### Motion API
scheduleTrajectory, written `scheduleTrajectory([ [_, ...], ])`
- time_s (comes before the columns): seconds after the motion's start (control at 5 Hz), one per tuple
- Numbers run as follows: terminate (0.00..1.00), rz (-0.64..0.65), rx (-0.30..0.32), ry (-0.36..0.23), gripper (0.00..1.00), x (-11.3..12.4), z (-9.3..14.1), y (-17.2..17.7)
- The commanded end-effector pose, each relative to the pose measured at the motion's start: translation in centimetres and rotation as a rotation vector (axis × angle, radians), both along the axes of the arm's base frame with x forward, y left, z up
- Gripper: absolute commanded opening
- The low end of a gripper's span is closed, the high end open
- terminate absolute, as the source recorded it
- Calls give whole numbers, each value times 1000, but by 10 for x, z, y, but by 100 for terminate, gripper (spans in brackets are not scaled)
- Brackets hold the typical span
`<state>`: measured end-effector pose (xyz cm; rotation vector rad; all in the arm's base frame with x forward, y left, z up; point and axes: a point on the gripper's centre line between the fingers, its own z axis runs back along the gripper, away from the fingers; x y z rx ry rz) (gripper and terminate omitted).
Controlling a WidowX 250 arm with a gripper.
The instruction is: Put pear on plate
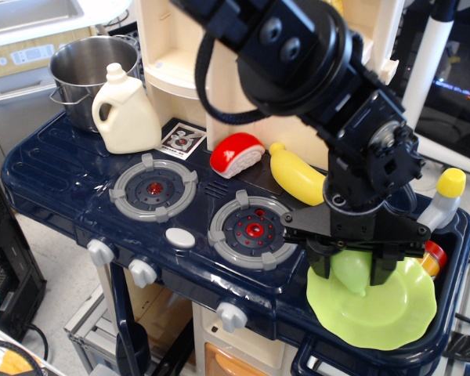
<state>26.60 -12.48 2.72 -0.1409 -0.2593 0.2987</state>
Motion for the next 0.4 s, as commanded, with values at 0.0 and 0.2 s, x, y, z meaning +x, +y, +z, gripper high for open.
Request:
scheduleTrajectory([
  [0.0,0,-15,-34,-63,100,9,13,-9],
  [0.2,100,-15,-34,-63,100,9,13,-9],
])
